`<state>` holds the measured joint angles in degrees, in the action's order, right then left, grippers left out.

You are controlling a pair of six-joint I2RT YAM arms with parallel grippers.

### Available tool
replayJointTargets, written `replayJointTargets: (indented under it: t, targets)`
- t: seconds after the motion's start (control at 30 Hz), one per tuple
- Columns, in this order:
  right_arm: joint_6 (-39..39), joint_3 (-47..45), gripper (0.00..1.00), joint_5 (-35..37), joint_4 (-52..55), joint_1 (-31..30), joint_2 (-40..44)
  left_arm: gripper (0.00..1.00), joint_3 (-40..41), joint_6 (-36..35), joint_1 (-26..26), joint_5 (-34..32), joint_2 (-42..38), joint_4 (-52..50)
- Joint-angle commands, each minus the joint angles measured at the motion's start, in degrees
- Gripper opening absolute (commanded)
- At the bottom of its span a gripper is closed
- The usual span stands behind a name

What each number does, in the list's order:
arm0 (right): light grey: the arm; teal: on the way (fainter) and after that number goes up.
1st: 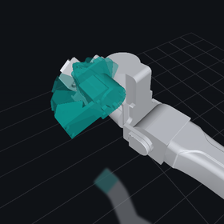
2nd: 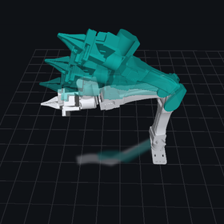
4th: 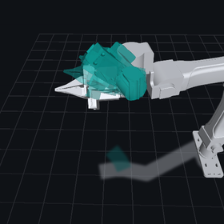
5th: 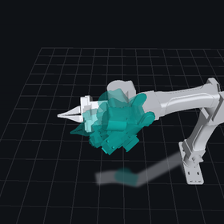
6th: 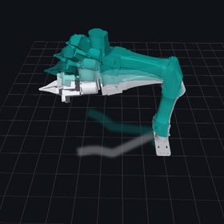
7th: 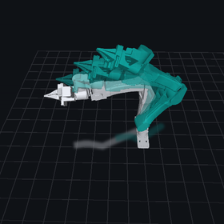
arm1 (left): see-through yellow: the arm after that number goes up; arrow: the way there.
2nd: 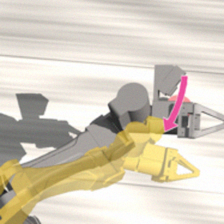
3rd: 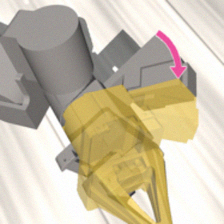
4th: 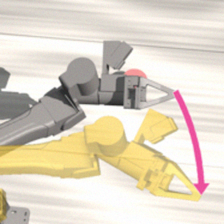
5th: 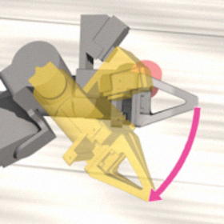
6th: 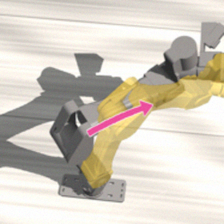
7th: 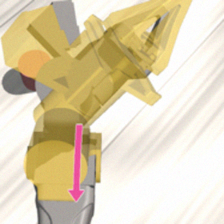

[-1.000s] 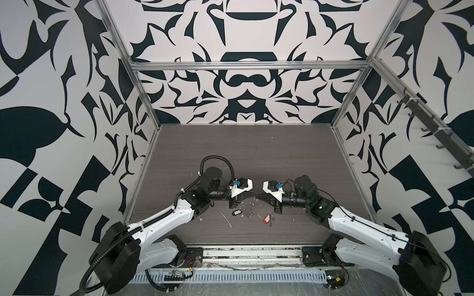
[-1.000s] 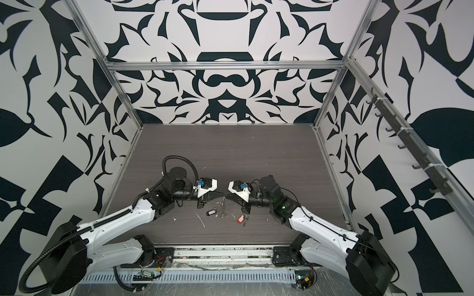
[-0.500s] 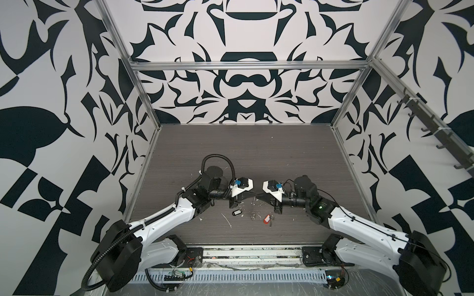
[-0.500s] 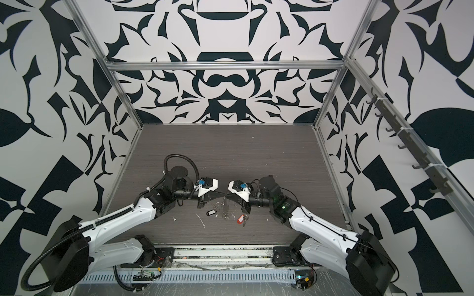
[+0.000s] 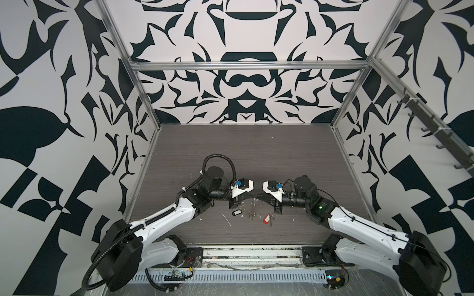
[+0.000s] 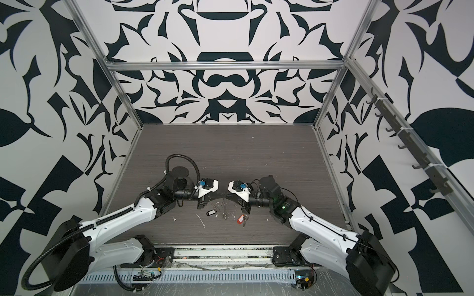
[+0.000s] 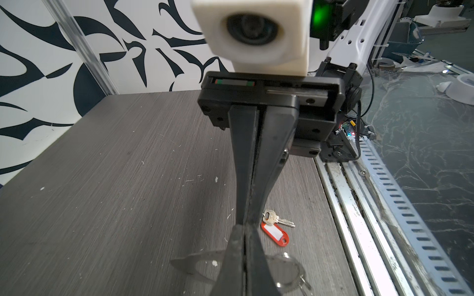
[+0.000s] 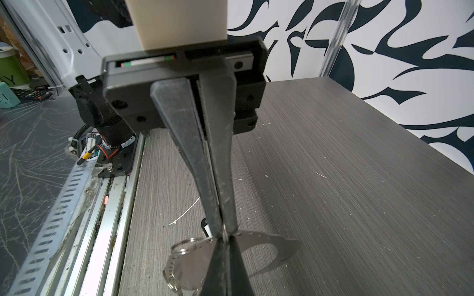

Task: Attach keys to a key ring
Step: Pass the keyring.

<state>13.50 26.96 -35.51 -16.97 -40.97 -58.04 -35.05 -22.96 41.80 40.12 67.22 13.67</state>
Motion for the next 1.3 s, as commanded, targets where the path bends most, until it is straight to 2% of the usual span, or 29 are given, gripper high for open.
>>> replayJointTargets:
  t: [0.0, 0.03, 0.1, 0.13, 0.23, 0.3, 0.5, 0.77, 0.9, 0.97, 1.03, 1.1, 1.17, 1.27]
  targets:
    - [0.3, 2.6, 0.0, -1.0, -3.6, -0.3, 1.4, 0.0, -1.6, -0.2, 0.1, 0.1, 0.4, -0.5]
    - [0.2, 2.5, 0.0, -0.7, -3.9, -0.3, 1.4, 0.0, -1.4, -0.1, 0.1, -0.2, 0.4, 0.0]
    - [0.5, 1.7, 0.12, 0.6, -5.0, -0.3, 1.7, 0.0, -0.7, 0.7, 0.1, -1.8, 0.4, 2.0]
    - [0.4, 0.8, 0.21, 2.1, -6.7, -0.3, 1.9, 0.0, 0.1, 1.4, 0.1, -2.9, 0.1, 3.9]
    - [-1.4, -3.1, 0.43, 9.3, -14.0, -0.3, 2.5, 0.0, 3.0, 4.8, 0.0, -4.9, -1.3, 11.3]
    - [-2.3, -4.9, 0.5, 12.8, -17.7, 0.1, 2.6, 0.0, 5.3, 6.5, 0.1, -5.0, -2.5, 16.6]
    - [-4.4, -8.6, 0.54, 16.4, -24.7, 0.9, 2.7, 0.0, 10.7, 9.8, 0.0, -5.9, -5.7, 27.7]
    - [-8.0, -13.6, 0.65, 20.9, -35.8, 0.9, 0.5, 0.0, 18.4, 16.5, 0.0, -9.3, -8.0, 46.9]
    - [-12.5, -13.4, 0.66, 20.5, -35.7, 1.0, -0.1, 0.0, 20.4, 19.2, 0.0, -10.5, -8.1, 53.0]
    - [-16.4, -13.1, 0.66, 22.9, -33.9, 0.9, 0.1, 0.0, 21.8, 20.8, 0.0, -11.7, -7.5, 57.6]
    - [-21.1, -13.1, 0.66, 28.5, -30.9, 0.9, 1.0, 0.0, 22.9, 22.2, 0.0, -13.0, -6.7, 61.7]
    - [-26.9, -12.7, 0.68, 37.5, -25.7, 0.9, 2.3, 0.0, 23.8, 22.9, 0.0, -14.8, -6.1, 64.1]
    - [-34.9, -11.0, 0.72, 49.9, -14.8, 0.9, 3.6, 0.0, 23.8, 23.1, 0.0, -16.1, -5.5, 64.5]
    - [-42.1, -8.8, 0.69, 54.9, -1.3, 0.9, 4.6, 0.0, 22.7, 22.3, 0.0, -16.6, -4.9, 63.3]
